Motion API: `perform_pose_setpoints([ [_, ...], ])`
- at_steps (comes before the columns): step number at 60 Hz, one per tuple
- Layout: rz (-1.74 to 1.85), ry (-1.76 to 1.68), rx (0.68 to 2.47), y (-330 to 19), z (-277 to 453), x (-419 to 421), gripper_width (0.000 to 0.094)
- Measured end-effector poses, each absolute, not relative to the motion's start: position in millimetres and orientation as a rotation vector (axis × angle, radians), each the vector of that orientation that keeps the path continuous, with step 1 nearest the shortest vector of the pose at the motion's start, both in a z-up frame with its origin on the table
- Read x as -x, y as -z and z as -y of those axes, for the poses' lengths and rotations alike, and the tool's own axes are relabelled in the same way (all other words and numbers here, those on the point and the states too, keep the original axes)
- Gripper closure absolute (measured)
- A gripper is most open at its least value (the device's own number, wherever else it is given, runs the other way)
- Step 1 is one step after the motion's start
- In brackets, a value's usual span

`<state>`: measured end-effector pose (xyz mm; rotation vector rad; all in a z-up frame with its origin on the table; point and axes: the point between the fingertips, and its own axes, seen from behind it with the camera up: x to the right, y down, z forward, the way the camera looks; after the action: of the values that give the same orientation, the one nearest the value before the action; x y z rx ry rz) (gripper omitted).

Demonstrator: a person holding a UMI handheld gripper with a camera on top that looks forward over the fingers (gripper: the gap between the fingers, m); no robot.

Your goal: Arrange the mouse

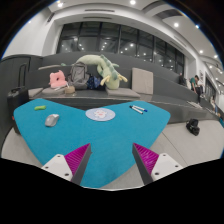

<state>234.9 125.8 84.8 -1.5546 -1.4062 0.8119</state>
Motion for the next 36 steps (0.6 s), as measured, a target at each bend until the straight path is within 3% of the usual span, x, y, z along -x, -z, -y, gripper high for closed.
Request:
perform_pose_setpoints([
  [13, 1.391, -0.803, 1.567, -84.7, -123.0, -201.6, 0.0077],
  [36, 1.531, -0.961, 1.457, -91.0, 53.2, -154.3, 0.0085],
])
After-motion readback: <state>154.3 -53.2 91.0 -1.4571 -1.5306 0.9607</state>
